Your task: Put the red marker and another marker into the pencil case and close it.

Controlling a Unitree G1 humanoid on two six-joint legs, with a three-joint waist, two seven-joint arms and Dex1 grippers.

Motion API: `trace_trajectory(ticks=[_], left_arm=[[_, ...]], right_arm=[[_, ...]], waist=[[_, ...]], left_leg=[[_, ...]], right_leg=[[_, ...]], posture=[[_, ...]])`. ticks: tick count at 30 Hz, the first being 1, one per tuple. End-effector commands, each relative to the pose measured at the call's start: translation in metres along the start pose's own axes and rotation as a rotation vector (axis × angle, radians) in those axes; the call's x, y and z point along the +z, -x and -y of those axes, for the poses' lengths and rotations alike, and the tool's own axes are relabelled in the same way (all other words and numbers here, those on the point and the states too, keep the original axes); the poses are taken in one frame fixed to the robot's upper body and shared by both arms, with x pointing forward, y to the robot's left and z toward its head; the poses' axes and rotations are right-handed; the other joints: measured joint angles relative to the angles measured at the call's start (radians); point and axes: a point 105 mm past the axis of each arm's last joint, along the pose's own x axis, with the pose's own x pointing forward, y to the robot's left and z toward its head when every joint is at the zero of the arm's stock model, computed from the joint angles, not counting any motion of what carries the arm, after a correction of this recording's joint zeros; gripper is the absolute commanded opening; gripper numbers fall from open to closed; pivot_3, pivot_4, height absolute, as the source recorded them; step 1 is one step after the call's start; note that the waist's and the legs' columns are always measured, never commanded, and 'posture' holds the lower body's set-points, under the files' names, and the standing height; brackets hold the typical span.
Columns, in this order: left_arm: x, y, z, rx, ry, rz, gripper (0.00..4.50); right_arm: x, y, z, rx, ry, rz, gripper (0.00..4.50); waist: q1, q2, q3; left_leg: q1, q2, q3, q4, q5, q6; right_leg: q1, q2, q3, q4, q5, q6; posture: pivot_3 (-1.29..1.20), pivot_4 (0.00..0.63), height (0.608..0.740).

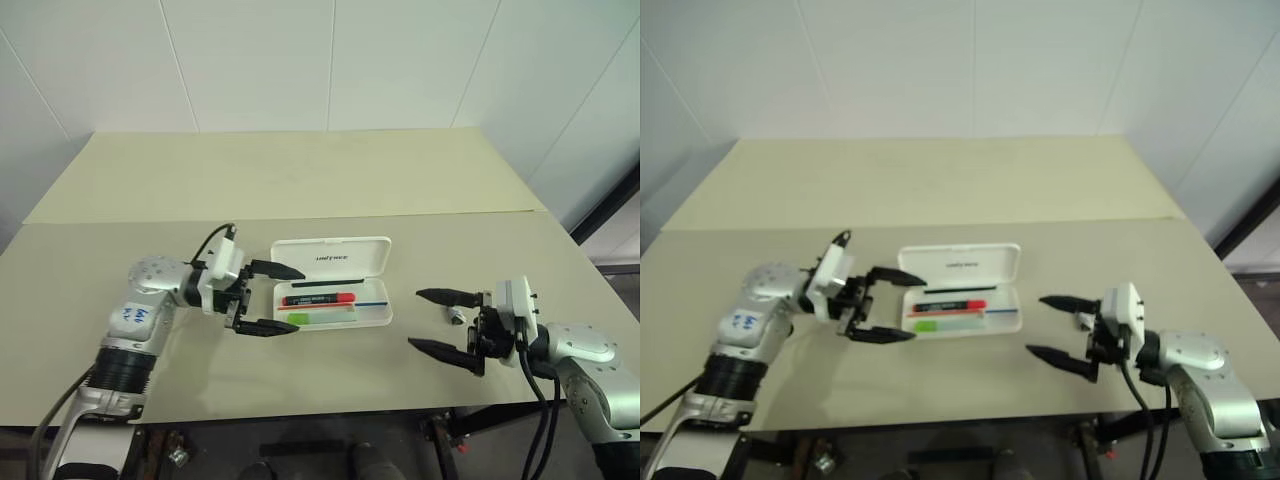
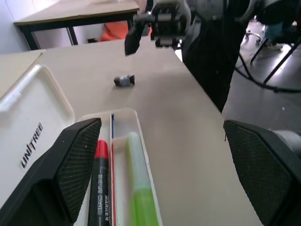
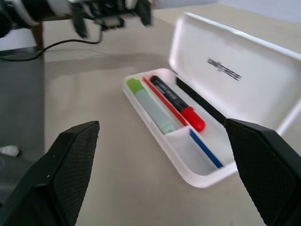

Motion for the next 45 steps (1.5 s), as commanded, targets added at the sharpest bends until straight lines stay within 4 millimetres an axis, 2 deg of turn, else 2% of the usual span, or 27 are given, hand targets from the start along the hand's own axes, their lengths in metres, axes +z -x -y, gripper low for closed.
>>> trace_trajectory(ticks=[1, 5, 9, 12, 17, 27, 40, 43, 45], left_arm=[[0.024, 0.008, 0.004, 0.020, -0.024, 0.026, 4.46], [0.042, 0.012, -0.004, 0.096, -0.043, 0.068, 4.46], [0.052, 0.014, -0.006, 0.122, -0.046, 0.093, 4.46], [0.050, 0.016, -0.002, 0.100, -0.024, 0.085, 4.46], [0.044, 0.021, -0.003, 0.081, -0.025, 0.045, 4.46], [0.040, 0.025, 0.000, 0.070, -0.030, 0.003, 4.46], [0.039, 0.024, 0.001, 0.064, -0.046, -0.013, 4.46], [0.038, 0.023, 0.000, 0.061, -0.048, -0.011, 4.50], [0.038, 0.022, 0.000, 0.060, -0.048, -0.010, 4.50]], right_arm=[[0.011, 0.009, 0.012, -0.091, 0.026, 0.044, 4.50], [0.007, 0.018, 0.022, -0.207, 0.030, 0.039, 4.50], [-0.006, 0.027, 0.031, -0.365, 0.035, -0.014, 4.50], [-0.017, 0.031, 0.038, -0.454, 0.031, -0.058, 4.50], [-0.037, 0.030, 0.041, -0.558, -0.013, -0.103, 4.50], [-0.058, 0.020, 0.034, -0.602, -0.092, -0.130, 4.50], [-0.087, 0.035, 0.039, -0.759, -0.149, -0.208, 4.50], [-0.088, 0.035, 0.040, -0.778, -0.158, -0.209, 3.85], [-0.088, 0.035, 0.040, -0.782, -0.160, -0.207, 3.22]], waist=[[-0.001, 0.000, 0.000], [0.000, 0.000, 0.000], [0.001, 0.000, 0.000], [-0.002, 0.000, 0.000], [-0.002, 0.000, 0.000], [-0.002, 0.000, 0.000], [-0.002, 0.000, 0.000], [-0.002, 0.000, 0.000], [-0.002, 0.000, 0.000]], left_leg=[[0.000, 0.000, 0.000, 0.000, 0.000, 0.000], [0.000, 0.000, 0.000, 0.000, 0.000, 0.000], [0.000, 0.000, 0.000, 0.000, 0.000, 0.000], [0.000, 0.000, 0.000, 0.000, 0.000, 0.000], [0.000, 0.000, 0.000, 0.000, 0.000, 0.000], [0.000, 0.000, 0.000, -0.001, 0.000, 0.000], [0.000, 0.000, 0.000, 0.000, 0.000, 0.000], [0.000, 0.000, 0.000, 0.000, 0.000, 0.000], [0.000, 0.000, 0.000, 0.001, 0.000, 0.000]], right_leg=[[0.000, 0.000, 0.000, 0.000, 0.000, -0.001], [0.000, 0.000, 0.000, 0.000, -0.001, -0.001], [0.000, 0.000, 0.000, 0.000, -0.001, 0.000], [0.000, 0.000, 0.000, 0.000, -0.002, -0.001], [0.000, 0.000, 0.000, 0.001, -0.007, -0.010], [0.000, 0.000, 0.001, 0.001, -0.007, -0.010], [0.000, 0.000, 0.001, 0.001, -0.007, -0.010], [0.000, 0.000, 0.001, 0.000, -0.007, -0.011], [0.001, 0.000, 0.001, 0.000, -0.007, -0.012]], posture=[[0.00, 0.150, 0.740], [0.00, 0.150, 0.740], [0.00, 0.150, 0.740], [0.00, 0.150, 0.740], [0.00, 0.150, 0.740], [0.00, 0.150, 0.740], [0.00, 0.150, 0.740], [0.00, 0.150, 0.740], [0.00, 0.150, 0.740]])
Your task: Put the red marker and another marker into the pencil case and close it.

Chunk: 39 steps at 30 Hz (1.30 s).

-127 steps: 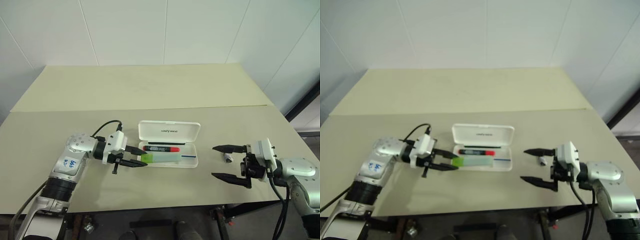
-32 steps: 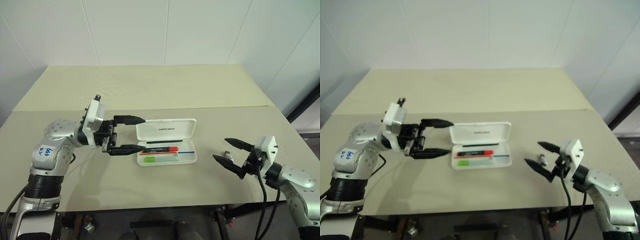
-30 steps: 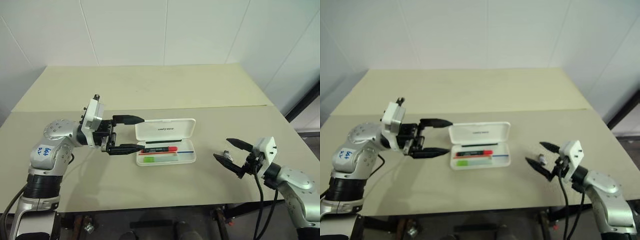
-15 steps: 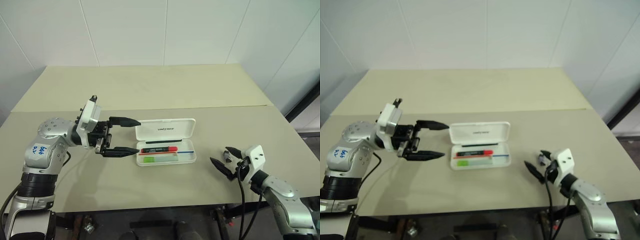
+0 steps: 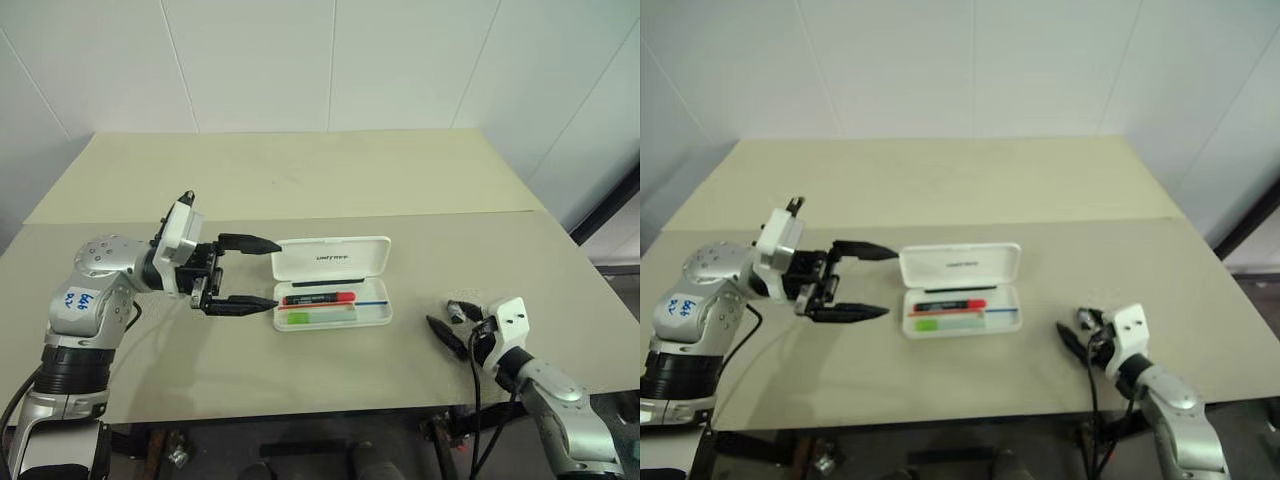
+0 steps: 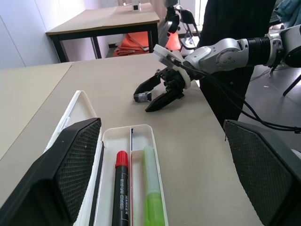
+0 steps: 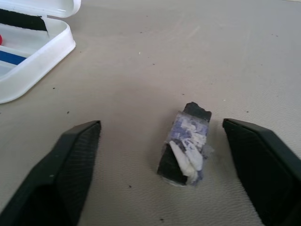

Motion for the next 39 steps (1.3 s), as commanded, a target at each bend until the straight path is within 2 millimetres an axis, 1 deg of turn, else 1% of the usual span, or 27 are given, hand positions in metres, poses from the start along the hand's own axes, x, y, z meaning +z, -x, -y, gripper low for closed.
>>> trace_trajectory(ticks=[1, 8, 9, 11, 14, 17, 20, 25, 28, 33, 39], left_arm=[[0.005, -0.002, 0.002, -0.013, -0.044, -0.009, 4.50], [0.003, -0.001, 0.001, -0.014, -0.050, -0.014, 4.50], [0.003, -0.001, 0.001, -0.013, -0.051, -0.014, 4.50], [0.003, -0.002, 0.001, -0.013, -0.054, -0.014, 4.50], [0.003, -0.002, 0.002, -0.012, -0.057, -0.014, 4.50], [0.002, -0.003, 0.002, -0.012, -0.060, -0.016, 4.50], [0.001, -0.003, 0.003, -0.012, -0.061, -0.019, 4.50], [-0.002, -0.004, 0.006, -0.013, -0.061, -0.026, 4.50], [-0.003, -0.004, 0.007, -0.014, -0.061, -0.032, 4.50], [-0.005, -0.003, 0.011, -0.017, -0.060, -0.039, 4.50], [-0.006, -0.001, 0.014, -0.013, -0.059, -0.051, 4.50]], right_arm=[[-0.005, 0.003, 0.009, -0.063, 0.006, -0.025, 2.88], [-0.002, 0.001, 0.010, -0.055, 0.015, -0.022, 0.52], [-0.001, 0.001, 0.010, -0.052, 0.016, -0.022, 0.40], [0.001, -0.001, 0.010, -0.028, 0.026, -0.024, 0.41], [0.012, -0.005, 0.006, 0.046, 0.052, 0.003, 0.41], [0.031, -0.008, -0.003, 0.183, 0.126, 0.052, 0.41], [0.052, -0.012, -0.016, 0.395, 0.249, 0.080, 0.41], [0.071, -0.023, -0.033, 0.675, 0.335, 0.106, 0.41], [0.075, -0.030, -0.044, 0.802, 0.353, 0.105, 0.41], [0.075, -0.042, -0.064, 0.961, 0.384, 0.096, 0.41], [0.073, -0.053, -0.074, 1.054, 0.413, 0.077, 0.41]], waist=[[0.001, 0.000, 0.000], [0.002, 0.000, 0.000], [0.001, 0.000, 0.000], [0.001, 0.000, 0.000], [0.001, 0.000, 0.000], [0.000, 0.000, 0.000], [-0.007, 0.000, 0.000], [-0.013, 0.000, 0.000], [-0.013, 0.000, 0.000], [-0.016, 0.001, 0.000], [-0.020, 0.001, 0.000]], left_leg=[[0.000, 0.000, 0.000, 0.000, 0.000, 0.000], [0.000, 0.000, 0.000, 0.001, 0.000, 0.000], [0.000, 0.000, 0.000, 0.001, 0.000, 0.000], [0.000, 0.000, 0.000, 0.000, 0.000, 0.000], [0.000, 0.000, 0.000, 0.000, 0.000, 0.000], [0.000, 0.000, 0.000, 0.000, 0.000, 0.000], [0.000, 0.000, 0.001, -0.002, 0.000, 0.000], [0.000, 0.000, 0.001, -0.002, 0.000, 0.000], [-0.001, 0.000, 0.000, -0.002, 0.000, 0.000], [-0.001, 0.000, 0.000, -0.002, -0.001, 0.000], [-0.001, 0.000, 0.000, -0.002, -0.001, 0.000]], right_leg=[[0.000, 0.000, 0.000, 0.000, 0.000, 0.000], [0.001, 0.000, 0.000, -0.001, 0.000, 0.000], [0.001, 0.000, 0.000, -0.002, 0.000, 0.000], [0.001, 0.000, 0.000, -0.002, 0.000, 0.000], [0.001, 0.000, 0.001, -0.002, 0.000, 0.000], [0.000, 0.000, 0.000, -0.002, 0.000, 0.000], [0.000, 0.000, 0.000, -0.002, 0.001, 0.001], [0.000, 0.000, 0.000, -0.002, 0.005, 0.009], [-0.001, 0.000, 0.000, -0.001, 0.007, 0.014], [-0.001, 0.000, 0.000, -0.001, 0.007, 0.014], [-0.002, 0.000, 0.000, 0.002, 0.006, 0.014]], posture=[[0.00, 0.150, 0.740], [0.00, 0.150, 0.740], [0.00, 0.150, 0.740], [0.00, 0.150, 0.740], [0.00, 0.150, 0.740], [0.00, 0.150, 0.740], [0.00, 0.150, 0.740], [0.00, 0.150, 0.740], [0.00, 0.150, 0.740], [0.00, 0.150, 0.740], [0.00, 0.150, 0.740]])
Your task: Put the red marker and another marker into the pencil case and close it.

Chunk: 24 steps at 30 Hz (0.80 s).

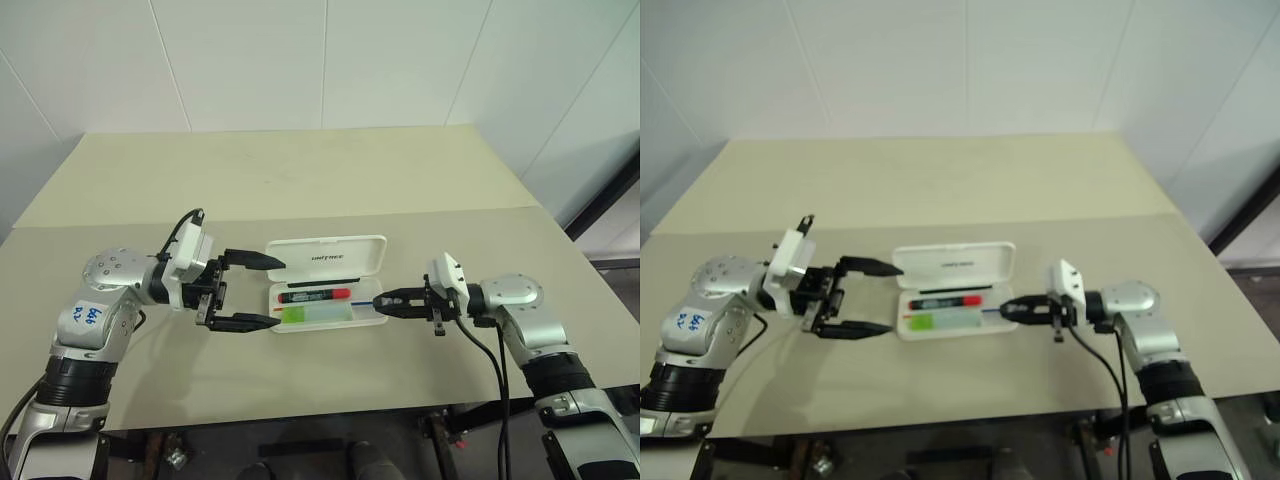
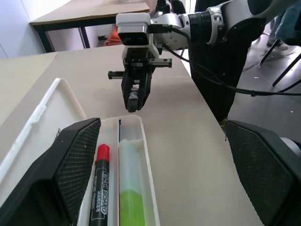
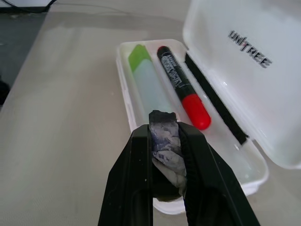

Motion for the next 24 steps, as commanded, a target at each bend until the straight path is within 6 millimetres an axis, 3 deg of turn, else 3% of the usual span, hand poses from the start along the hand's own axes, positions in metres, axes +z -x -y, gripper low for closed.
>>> trace_trajectory(ticks=[1, 21, 22, 24], left_arm=[[0.010, 0.002, 0.003, 0.004, -0.067, -0.017, 4.50], [0.012, 0.006, 0.005, 0.029, -0.072, -0.030, 4.50], [0.012, 0.007, 0.005, 0.031, -0.072, -0.032, 4.50], [0.012, 0.008, 0.004, 0.033, -0.072, -0.033, 4.50]], right_arm=[[0.004, -0.003, 0.005, 0.046, 0.038, -0.001, 0.41], [-0.007, -0.025, 0.014, 0.119, 0.002, -0.018, 0.41], [-0.007, -0.026, 0.014, 0.123, -0.008, -0.018, 1.13], [-0.004, -0.026, 0.015, 0.115, 0.013, -0.007, 1.74]], waist=[[-0.003, 0.000, 0.000], [-0.011, 0.000, 0.000], [-0.011, 0.000, 0.000], [-0.011, 0.000, 0.000]], left_leg=[[0.000, 0.000, 0.000, 0.000, 0.000, 0.000], [0.001, 0.000, 0.000, 0.000, 0.000, 0.000], [0.001, 0.000, 0.000, 0.000, 0.000, 0.000], [0.001, 0.000, 0.000, 0.000, 0.000, 0.000]], right_leg=[[0.000, 0.000, 0.000, 0.000, 0.000, 0.000], [-0.001, 0.000, 0.000, 0.003, 0.000, 0.000], [-0.001, 0.000, 0.000, 0.003, 0.000, 0.000], [-0.001, 0.000, 0.000, 0.003, 0.000, 0.000]], posture=[[0.00, 0.150, 0.740], [0.00, 0.150, 0.740], [0.00, 0.150, 0.740], [0.00, 0.150, 0.740]])
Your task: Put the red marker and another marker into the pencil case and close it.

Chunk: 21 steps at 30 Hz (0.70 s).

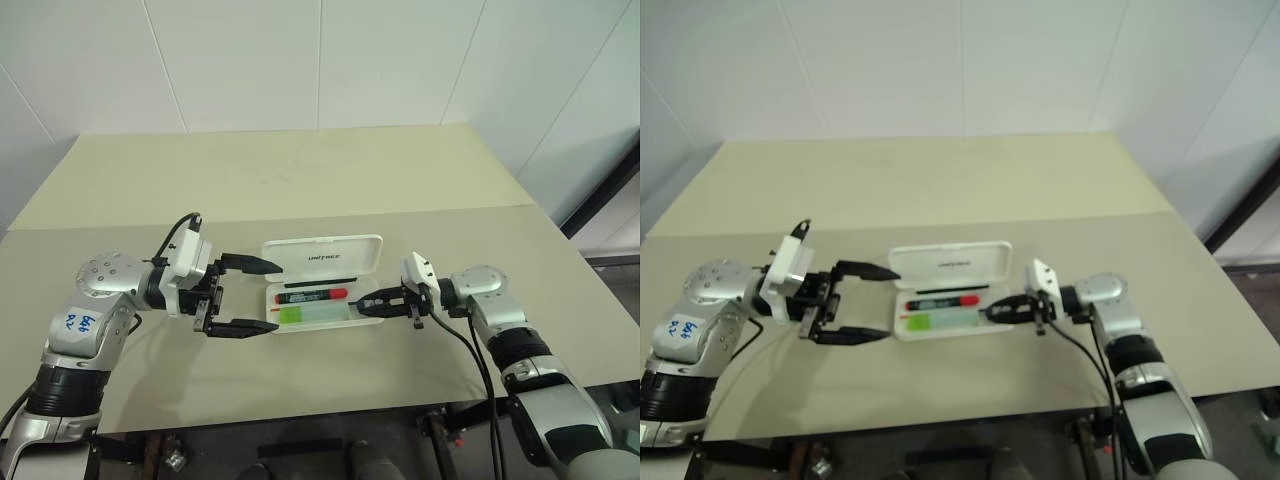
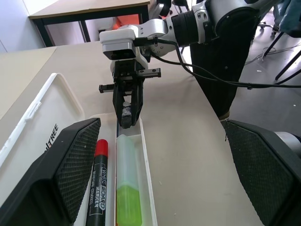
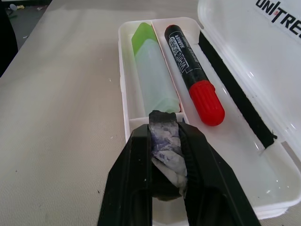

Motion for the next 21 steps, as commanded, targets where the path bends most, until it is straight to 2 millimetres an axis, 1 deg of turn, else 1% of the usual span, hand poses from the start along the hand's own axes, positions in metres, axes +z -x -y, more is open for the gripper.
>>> trace_trajectory(ticks=[1, 3, 6, 8, 11, 13, 16, 18, 21], left_arm=[[0.011, 0.006, -0.001, 0.016, -0.056, -0.001, 4.50], [0.011, 0.006, -0.001, 0.017, -0.056, -0.002, 4.50], [0.011, 0.006, -0.002, 0.019, -0.058, -0.004, 4.50], [0.010, 0.006, -0.003, 0.021, -0.060, -0.005, 4.50], [0.010, 0.006, -0.006, 0.028, -0.063, -0.001, 4.50], [0.010, 0.006, -0.007, 0.037, -0.061, 0.005, 4.50], [0.009, 0.007, -0.011, 0.059, -0.051, 0.016, 4.50], [0.007, 0.010, -0.013, 0.073, -0.044, 0.017, 4.50], [0.004, 0.021, -0.019, 0.123, -0.020, 0.017, 4.50]], right_arm=[[0.014, 0.001, 0.003, 0.030, 0.052, 0.027, 2.11], [0.019, 0.003, 0.005, 0.023, 0.066, 0.034, 2.80], [0.022, 0.006, 0.006, 0.021, 0.086, 0.021, 3.88], [0.026, 0.009, 0.008, 0.007, 0.112, 0.030, 4.47], [0.035, 0.015, 0.009, -0.015, 0.137, 0.064, 4.47], [0.048, 0.022, 0.008, -0.045, 0.142, 0.128, 4.47], [0.064, 0.037, -0.001, -0.069, 0.130, 0.198, 4.47], [0.066, 0.043, -0.007, -0.086, 0.104, 0.215, 4.47], [0.067, 0.057, -0.014, -0.135, 0.074, 0.230, 4.47]], waist=[[0.000, 0.000, 0.000], [-0.001, 0.000, 0.000], [-0.002, 0.000, 0.000], [-0.002, 0.000, 0.000], [-0.003, 0.000, 0.000], [-0.002, 0.000, 0.000], [0.003, 0.000, 0.000], [0.005, 0.000, 0.000], [0.006, 0.000, 0.000]], left_leg=[[0.000, 0.000, 0.000, 0.000, 0.000, 0.000], [0.000, 0.000, 0.000, 0.000, 0.000, 0.000], [0.000, 0.000, 0.000, 0.000, 0.000, 0.000], [0.000, 0.000, 0.000, 0.000, 0.000, 0.000], [0.000, 0.000, 0.000, 0.000, 0.000, 0.000], [0.000, 0.000, 0.000, 0.000, 0.000, 0.000], [0.000, 0.000, -0.001, 0.000, 0.000, 0.000], [0.000, 0.000, -0.001, 0.000, -0.001, -0.001], [0.000, 0.000, -0.001, 0.000, -0.001, -0.001]], right_leg=[[0.000, 0.000, 0.000, 0.000, 0.000, 0.000], [0.000, 0.000, 0.000, 0.000, 0.000, 0.000], [0.000, 0.000, 0.000, 0.000, 0.000, 0.000], [0.000, 0.000, 0.000, 0.000, 0.000, 0.000], [0.000, 0.000, 0.000, 0.000, 0.000, 0.000], [0.000, 0.000, 0.000, 0.000, 0.000, 0.000], [0.000, 0.000, 0.000, 0.001, 0.000, 0.000], [0.000, 0.000, -0.001, 0.000, 0.000, 0.000], [0.000, 0.000, 0.000, 0.000, 0.000, 0.000]], posture=[[0.00, 0.150, 0.740], [0.00, 0.150, 0.740], [0.00, 0.150, 0.740], [0.00, 0.150, 0.740], [0.00, 0.150, 0.740], [0.00, 0.150, 0.740], [0.00, 0.150, 0.740], [0.00, 0.150, 0.740], [0.00, 0.150, 0.740]])
